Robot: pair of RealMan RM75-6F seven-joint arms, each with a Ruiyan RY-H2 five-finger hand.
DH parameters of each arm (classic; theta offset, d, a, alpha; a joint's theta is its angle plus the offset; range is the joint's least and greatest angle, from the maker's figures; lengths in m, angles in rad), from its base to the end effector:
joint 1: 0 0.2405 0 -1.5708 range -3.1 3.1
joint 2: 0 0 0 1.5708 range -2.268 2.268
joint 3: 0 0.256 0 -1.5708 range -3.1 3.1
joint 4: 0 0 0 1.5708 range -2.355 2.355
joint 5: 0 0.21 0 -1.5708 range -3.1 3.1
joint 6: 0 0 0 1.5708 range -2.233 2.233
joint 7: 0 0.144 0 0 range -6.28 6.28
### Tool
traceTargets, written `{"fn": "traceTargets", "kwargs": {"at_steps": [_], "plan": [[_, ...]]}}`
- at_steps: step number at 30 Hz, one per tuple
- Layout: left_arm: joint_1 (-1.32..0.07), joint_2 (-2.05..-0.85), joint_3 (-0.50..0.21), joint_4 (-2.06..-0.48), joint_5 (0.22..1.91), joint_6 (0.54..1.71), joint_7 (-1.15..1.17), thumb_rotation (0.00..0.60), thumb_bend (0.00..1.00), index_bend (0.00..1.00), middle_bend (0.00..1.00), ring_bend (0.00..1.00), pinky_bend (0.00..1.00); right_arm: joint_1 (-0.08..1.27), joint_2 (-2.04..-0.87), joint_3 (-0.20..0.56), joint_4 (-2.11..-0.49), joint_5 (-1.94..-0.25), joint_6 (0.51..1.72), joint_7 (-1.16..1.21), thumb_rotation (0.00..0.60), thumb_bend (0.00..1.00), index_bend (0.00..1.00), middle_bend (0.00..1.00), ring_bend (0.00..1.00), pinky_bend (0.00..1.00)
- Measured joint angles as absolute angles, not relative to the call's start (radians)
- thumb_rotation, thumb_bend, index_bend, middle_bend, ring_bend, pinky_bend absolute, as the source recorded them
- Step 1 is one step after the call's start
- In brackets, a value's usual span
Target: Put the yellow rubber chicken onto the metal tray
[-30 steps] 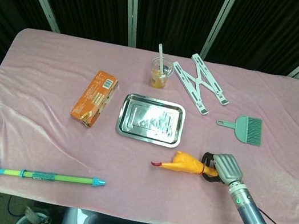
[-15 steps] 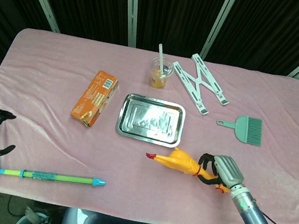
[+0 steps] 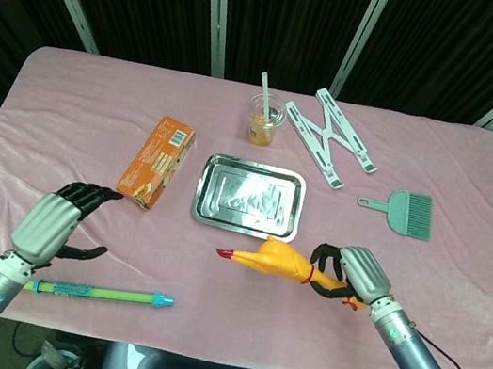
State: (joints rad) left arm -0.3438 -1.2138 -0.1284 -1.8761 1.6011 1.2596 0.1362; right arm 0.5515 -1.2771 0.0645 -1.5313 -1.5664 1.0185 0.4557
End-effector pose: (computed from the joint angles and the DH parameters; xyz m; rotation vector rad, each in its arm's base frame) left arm -0.1716 0.2386 0.0943 -1.7241 -0.9137 -1.2483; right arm -0.2129 -0.2962 0.0531 1.8256 -1.3599 1.2035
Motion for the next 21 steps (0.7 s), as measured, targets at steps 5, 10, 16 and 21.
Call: {"fn": "traceTargets", "kwargs": {"at_steps": [5, 10, 16, 21], "plan": [[-0.428, -1.255, -0.172, -1.937, 1.503, 1.151, 0.268, 0.600, 0.03, 0.21, 0.21, 0.20, 0.23, 0.564, -1.272, 0.081, -1.572, -1.546, 1.015, 0.413, 0.600, 0.48, 0.84, 0.68, 0.74, 0.85], [-0.512, -1.304, -0.214, -1.976, 1.362, 1.066, 0.408, 0.600, 0.09, 0.25, 0.21, 0.20, 0.19, 0.573, -1.262, 0.098, -1.613, -1.510, 1.006, 0.367, 0.600, 0.48, 0.84, 0.68, 0.74, 0.85], [-0.613, -1.379, -0.266, -1.991, 1.172, 1.018, 0.534, 0.600, 0.10, 0.24, 0.20, 0.20, 0.18, 0.580, -1.255, 0.115, -1.645, -1.460, 0.994, 0.305, 0.600, 0.48, 0.84, 0.68, 0.74, 0.85], [-0.694, -1.439, -0.299, -1.999, 1.023, 1.014, 0.626, 0.600, 0.10, 0.23, 0.19, 0.19, 0.17, 0.584, -1.255, 0.118, -1.667, -1.436, 0.983, 0.275, 0.600, 0.48, 0.84, 0.68, 0.74, 0.85]]}}
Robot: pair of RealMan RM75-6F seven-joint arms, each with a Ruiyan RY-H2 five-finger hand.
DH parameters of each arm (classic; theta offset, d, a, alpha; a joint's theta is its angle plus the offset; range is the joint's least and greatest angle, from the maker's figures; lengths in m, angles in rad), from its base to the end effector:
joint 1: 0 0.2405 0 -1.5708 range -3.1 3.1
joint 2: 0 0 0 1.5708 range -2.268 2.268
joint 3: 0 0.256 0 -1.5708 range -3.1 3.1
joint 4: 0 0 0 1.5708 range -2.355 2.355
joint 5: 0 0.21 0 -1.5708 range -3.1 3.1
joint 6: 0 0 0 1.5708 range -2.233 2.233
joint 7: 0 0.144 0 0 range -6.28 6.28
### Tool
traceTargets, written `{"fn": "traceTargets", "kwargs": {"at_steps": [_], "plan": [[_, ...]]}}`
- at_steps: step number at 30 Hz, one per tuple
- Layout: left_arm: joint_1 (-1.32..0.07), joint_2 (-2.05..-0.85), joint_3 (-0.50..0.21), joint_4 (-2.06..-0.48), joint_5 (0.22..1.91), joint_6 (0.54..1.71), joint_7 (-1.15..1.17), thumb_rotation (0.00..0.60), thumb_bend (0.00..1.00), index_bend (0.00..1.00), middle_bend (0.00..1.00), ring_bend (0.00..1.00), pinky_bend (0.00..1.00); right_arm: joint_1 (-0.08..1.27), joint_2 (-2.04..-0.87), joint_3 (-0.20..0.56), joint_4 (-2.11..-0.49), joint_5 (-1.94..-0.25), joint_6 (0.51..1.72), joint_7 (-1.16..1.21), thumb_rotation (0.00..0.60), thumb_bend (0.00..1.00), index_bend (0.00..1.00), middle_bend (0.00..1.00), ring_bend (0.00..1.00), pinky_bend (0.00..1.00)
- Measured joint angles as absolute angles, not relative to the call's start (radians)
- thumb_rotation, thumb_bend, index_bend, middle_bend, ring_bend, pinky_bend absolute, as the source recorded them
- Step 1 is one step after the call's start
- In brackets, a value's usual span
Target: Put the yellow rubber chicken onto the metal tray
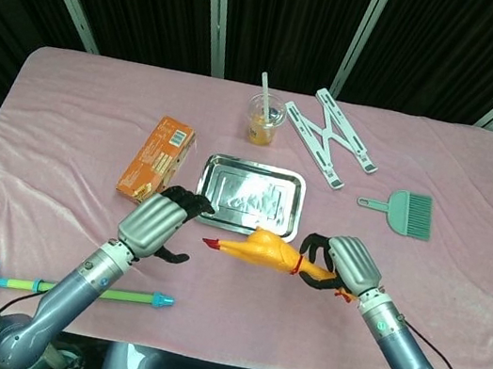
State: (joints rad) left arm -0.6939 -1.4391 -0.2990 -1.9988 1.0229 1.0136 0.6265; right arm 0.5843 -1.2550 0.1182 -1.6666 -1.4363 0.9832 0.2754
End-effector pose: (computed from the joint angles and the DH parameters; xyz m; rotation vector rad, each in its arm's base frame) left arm -0.0555 0.2857 0.0249 -1.9358 -0.9880 -1.1273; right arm -0.1807 -0.3019 0.0559 1.8142 -1.3201 1.2003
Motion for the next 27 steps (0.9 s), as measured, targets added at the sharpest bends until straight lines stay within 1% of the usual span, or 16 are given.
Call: {"fn": "traceTargets", "kwargs": {"at_steps": [9, 17, 27], "plan": [[-0.818, -1.525, -0.335, -1.992, 0.829, 1.052, 0.728, 0.600, 0.08, 0.20, 0.19, 0.19, 0.17, 0.594, -1.256, 0.123, -1.704, -1.424, 0.976, 0.245, 0.600, 0.48, 0.84, 0.68, 0.74, 0.85], [-0.892, -1.578, -0.359, -1.953, 0.718, 1.080, 0.748, 0.599, 0.07, 0.19, 0.18, 0.19, 0.17, 0.599, -1.251, 0.132, -1.738, -1.432, 0.986, 0.252, 0.600, 0.48, 0.84, 0.68, 0.74, 0.85], [-0.973, -1.608, -0.366, -1.938, 0.609, 1.068, 0.733, 0.599, 0.07, 0.19, 0.18, 0.19, 0.17, 0.610, -1.254, 0.140, -1.774, -1.446, 0.994, 0.253, 0.600, 0.50, 0.84, 0.68, 0.75, 0.85]]}}
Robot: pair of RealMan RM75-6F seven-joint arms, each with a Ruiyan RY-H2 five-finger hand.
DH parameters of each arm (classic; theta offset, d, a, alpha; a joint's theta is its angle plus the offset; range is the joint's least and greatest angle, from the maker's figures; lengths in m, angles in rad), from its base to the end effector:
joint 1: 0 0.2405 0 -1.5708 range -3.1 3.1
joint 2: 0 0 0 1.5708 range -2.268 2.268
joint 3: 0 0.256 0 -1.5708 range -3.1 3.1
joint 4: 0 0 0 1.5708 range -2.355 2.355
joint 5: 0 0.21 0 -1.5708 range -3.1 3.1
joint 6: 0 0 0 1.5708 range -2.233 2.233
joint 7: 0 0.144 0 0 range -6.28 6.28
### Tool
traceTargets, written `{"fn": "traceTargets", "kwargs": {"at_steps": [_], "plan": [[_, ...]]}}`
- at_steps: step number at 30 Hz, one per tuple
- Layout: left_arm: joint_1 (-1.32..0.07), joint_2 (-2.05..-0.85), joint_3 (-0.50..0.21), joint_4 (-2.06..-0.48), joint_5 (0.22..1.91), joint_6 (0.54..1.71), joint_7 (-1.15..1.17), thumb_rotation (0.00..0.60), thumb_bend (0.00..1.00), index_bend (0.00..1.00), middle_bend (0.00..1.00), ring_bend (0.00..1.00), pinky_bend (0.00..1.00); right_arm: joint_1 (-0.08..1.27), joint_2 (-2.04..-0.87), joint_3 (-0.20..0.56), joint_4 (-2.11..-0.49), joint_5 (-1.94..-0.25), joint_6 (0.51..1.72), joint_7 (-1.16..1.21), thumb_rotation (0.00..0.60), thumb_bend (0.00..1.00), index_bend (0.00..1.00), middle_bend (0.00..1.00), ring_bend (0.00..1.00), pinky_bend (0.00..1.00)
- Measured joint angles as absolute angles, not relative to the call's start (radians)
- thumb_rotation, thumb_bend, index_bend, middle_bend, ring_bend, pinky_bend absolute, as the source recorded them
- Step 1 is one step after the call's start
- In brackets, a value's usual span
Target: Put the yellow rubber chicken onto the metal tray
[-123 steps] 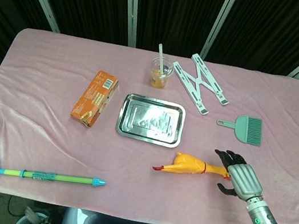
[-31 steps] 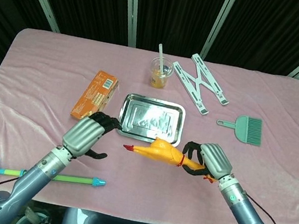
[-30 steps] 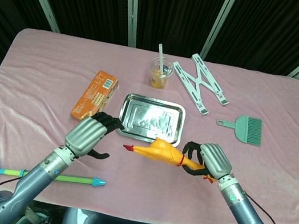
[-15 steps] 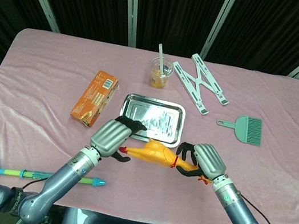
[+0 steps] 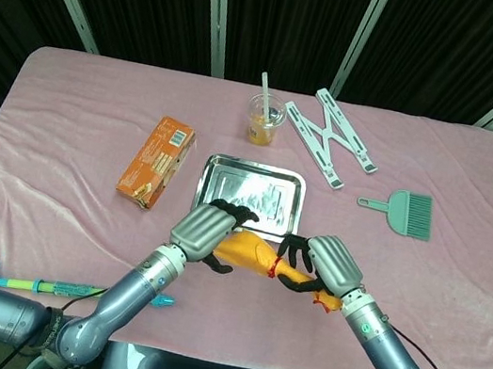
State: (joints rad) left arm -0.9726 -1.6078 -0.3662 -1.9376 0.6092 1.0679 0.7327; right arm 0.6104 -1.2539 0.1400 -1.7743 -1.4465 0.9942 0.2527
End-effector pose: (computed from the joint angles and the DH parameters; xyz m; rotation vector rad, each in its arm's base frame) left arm 0.0071 0.2987 -0.0210 -1.9728 -1.1746 -1.0579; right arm -0.1424 -0.2930 0.0539 1.8610 -1.3365 1.3092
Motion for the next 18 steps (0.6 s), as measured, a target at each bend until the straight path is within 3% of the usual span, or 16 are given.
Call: {"fn": "traceTargets", "kwargs": {"at_steps": [5, 11, 15, 18], "plan": [[-0.995, -1.612, -0.361, -1.929, 0.596, 1.079, 0.723, 0.598, 0.08, 0.20, 0.18, 0.19, 0.17, 0.612, -1.245, 0.141, -1.792, -1.452, 0.995, 0.279, 0.600, 0.49, 0.84, 0.68, 0.75, 0.85], [-1.023, -1.619, -0.355, -1.921, 0.576, 1.089, 0.716, 0.598, 0.22, 0.26, 0.19, 0.19, 0.17, 0.615, -1.237, 0.140, -1.808, -1.469, 0.998, 0.307, 0.600, 0.49, 0.84, 0.68, 0.75, 0.85], [-1.032, -1.620, -0.349, -1.926, 0.574, 1.093, 0.705, 0.598, 0.35, 0.36, 0.23, 0.20, 0.18, 0.617, -1.232, 0.136, -1.812, -1.475, 0.997, 0.310, 0.600, 0.50, 0.84, 0.68, 0.75, 0.85], [-1.040, -1.623, -0.341, -1.924, 0.572, 1.100, 0.700, 0.597, 0.45, 0.50, 0.32, 0.25, 0.18, 0.618, -1.231, 0.134, -1.813, -1.478, 0.997, 0.319, 0.600, 0.50, 0.84, 0.68, 0.75, 0.85]]}}
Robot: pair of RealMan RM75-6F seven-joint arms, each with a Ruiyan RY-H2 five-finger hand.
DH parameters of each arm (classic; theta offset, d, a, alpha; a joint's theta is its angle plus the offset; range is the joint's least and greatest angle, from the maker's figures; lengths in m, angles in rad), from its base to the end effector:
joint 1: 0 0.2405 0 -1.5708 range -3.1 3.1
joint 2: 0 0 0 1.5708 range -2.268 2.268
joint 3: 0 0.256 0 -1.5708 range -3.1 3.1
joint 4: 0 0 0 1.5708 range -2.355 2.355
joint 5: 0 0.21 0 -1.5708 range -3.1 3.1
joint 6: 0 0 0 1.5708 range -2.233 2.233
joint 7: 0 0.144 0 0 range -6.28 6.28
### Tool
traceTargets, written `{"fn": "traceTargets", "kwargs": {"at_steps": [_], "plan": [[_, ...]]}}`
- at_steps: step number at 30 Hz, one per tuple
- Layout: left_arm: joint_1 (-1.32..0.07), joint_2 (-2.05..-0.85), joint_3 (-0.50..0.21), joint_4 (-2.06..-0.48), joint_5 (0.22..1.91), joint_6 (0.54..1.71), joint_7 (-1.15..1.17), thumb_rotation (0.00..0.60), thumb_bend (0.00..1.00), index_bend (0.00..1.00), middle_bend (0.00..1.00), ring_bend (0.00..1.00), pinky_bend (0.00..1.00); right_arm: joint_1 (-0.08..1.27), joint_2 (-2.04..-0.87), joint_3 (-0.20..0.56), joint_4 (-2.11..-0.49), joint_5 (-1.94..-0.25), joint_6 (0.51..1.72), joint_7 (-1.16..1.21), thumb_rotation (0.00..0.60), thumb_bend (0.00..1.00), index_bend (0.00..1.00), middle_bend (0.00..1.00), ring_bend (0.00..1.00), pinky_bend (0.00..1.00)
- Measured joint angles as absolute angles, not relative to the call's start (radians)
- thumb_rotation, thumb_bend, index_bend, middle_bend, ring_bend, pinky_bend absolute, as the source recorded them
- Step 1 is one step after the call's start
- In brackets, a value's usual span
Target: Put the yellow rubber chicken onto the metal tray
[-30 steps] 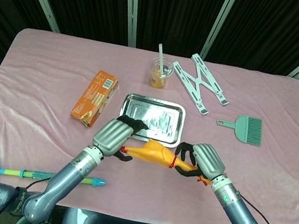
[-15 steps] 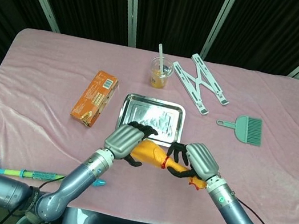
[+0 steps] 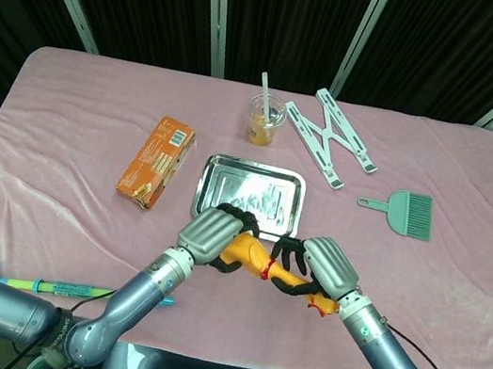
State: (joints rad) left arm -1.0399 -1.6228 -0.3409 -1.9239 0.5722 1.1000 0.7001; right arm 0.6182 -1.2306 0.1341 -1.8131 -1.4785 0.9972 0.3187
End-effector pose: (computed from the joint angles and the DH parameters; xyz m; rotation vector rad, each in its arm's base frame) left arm 0.0159 0.2974 -0.0282 -1.9842 -1.1877 -1.0526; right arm -0.1325 -0.2871 0.0578 1.8772 -1.3905 1.3617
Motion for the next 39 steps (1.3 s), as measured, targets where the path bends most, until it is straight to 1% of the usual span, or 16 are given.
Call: {"fn": "traceTargets", "kwargs": {"at_steps": [2, 5, 7, 10, 13, 15, 16, 18, 19, 20, 22, 23, 25, 27, 33, 39], "plan": [[-1.042, -1.626, -0.340, -1.922, 0.571, 1.102, 0.693, 0.598, 0.51, 0.60, 0.41, 0.30, 0.18, 0.618, -1.229, 0.132, -1.813, -1.481, 0.997, 0.322, 0.600, 0.49, 0.84, 0.68, 0.75, 0.85], [-1.041, -1.635, -0.340, -1.918, 0.587, 1.113, 0.670, 0.599, 0.54, 0.68, 0.48, 0.35, 0.18, 0.619, -1.228, 0.130, -1.810, -1.481, 0.996, 0.328, 0.600, 0.50, 0.84, 0.68, 0.75, 0.85], [-1.039, -1.641, -0.337, -1.914, 0.605, 1.122, 0.658, 0.599, 0.57, 0.75, 0.56, 0.41, 0.20, 0.619, -1.229, 0.128, -1.808, -1.481, 0.995, 0.334, 0.600, 0.50, 0.84, 0.68, 0.75, 0.85], [-1.037, -1.655, -0.326, -1.904, 0.630, 1.139, 0.645, 0.600, 0.62, 0.83, 0.64, 0.47, 0.22, 0.621, -1.230, 0.126, -1.806, -1.487, 0.995, 0.345, 0.600, 0.50, 0.84, 0.68, 0.75, 0.85], [-1.037, -1.667, -0.319, -1.892, 0.650, 1.151, 0.637, 0.600, 0.63, 0.88, 0.70, 0.51, 0.23, 0.621, -1.230, 0.123, -1.802, -1.489, 0.996, 0.354, 0.600, 0.49, 0.84, 0.68, 0.75, 0.85], [-1.036, -1.673, -0.312, -1.886, 0.659, 1.156, 0.632, 0.600, 0.63, 0.89, 0.71, 0.53, 0.24, 0.621, -1.231, 0.122, -1.798, -1.490, 0.995, 0.359, 0.600, 0.50, 0.84, 0.68, 0.75, 0.85], [-1.036, -1.674, -0.310, -1.885, 0.663, 1.158, 0.631, 0.600, 0.59, 0.85, 0.69, 0.52, 0.24, 0.621, -1.231, 0.121, -1.797, -1.490, 0.996, 0.362, 0.600, 0.49, 0.84, 0.68, 0.75, 0.85], [-1.035, -1.675, -0.307, -1.883, 0.670, 1.162, 0.627, 0.600, 0.44, 0.71, 0.61, 0.50, 0.25, 0.621, -1.231, 0.120, -1.793, -1.492, 0.997, 0.366, 0.600, 0.49, 0.84, 0.68, 0.75, 0.85], [-1.034, -1.675, -0.305, -1.883, 0.673, 1.162, 0.624, 0.600, 0.33, 0.58, 0.54, 0.46, 0.25, 0.621, -1.231, 0.119, -1.792, -1.492, 0.998, 0.368, 0.600, 0.49, 0.84, 0.68, 0.75, 0.85], [-1.033, -1.674, -0.304, -1.883, 0.675, 1.162, 0.620, 0.596, 0.24, 0.46, 0.47, 0.43, 0.25, 0.621, -1.231, 0.119, -1.792, -1.492, 0.998, 0.371, 0.600, 0.49, 0.84, 0.68, 0.75, 0.85], [-1.031, -1.670, -0.301, -1.886, 0.672, 1.158, 0.617, 0.569, 0.15, 0.28, 0.37, 0.37, 0.25, 0.620, -1.230, 0.118, -1.790, -1.493, 1.000, 0.374, 0.600, 0.50, 0.84, 0.68, 0.75, 0.85], [-1.031, -1.665, -0.299, -1.889, 0.664, 1.153, 0.618, 0.549, 0.12, 0.22, 0.33, 0.36, 0.25, 0.620, -1.229, 0.118, -1.789, -1.493, 1.000, 0.376, 0.600, 0.50, 0.84, 0.68, 0.75, 0.85], [-1.033, -1.656, -0.298, -1.894, 0.647, 1.143, 0.621, 0.531, 0.11, 0.17, 0.29, 0.34, 0.25, 0.620, -1.228, 0.118, -1.787, -1.492, 1.001, 0.380, 0.600, 0.50, 0.84, 0.68, 0.75, 0.85], [-1.036, -1.644, -0.298, -1.900, 0.625, 1.132, 0.626, 0.527, 0.11, 0.16, 0.28, 0.34, 0.25, 0.620, -1.227, 0.117, -1.785, -1.494, 1.001, 0.381, 0.600, 0.50, 0.84, 0.68, 0.75, 0.85], [-1.044, -1.626, -0.298, -1.908, 0.605, 1.121, 0.625, 0.521, 0.11, 0.17, 0.28, 0.34, 0.25, 0.621, -1.225, 0.117, -1.782, -1.493, 1.003, 0.383, 0.600, 0.49, 0.84, 0.68, 0.75, 0.85], [-1.046, -1.619, -0.297, -1.906, 0.603, 1.118, 0.610, 0.520, 0.11, 0.21, 0.28, 0.34, 0.25, 0.621, -1.223, 0.115, -1.777, -1.491, 1.003, 0.391, 0.600, 0.49, 0.84, 0.68, 0.75, 0.85]]}}
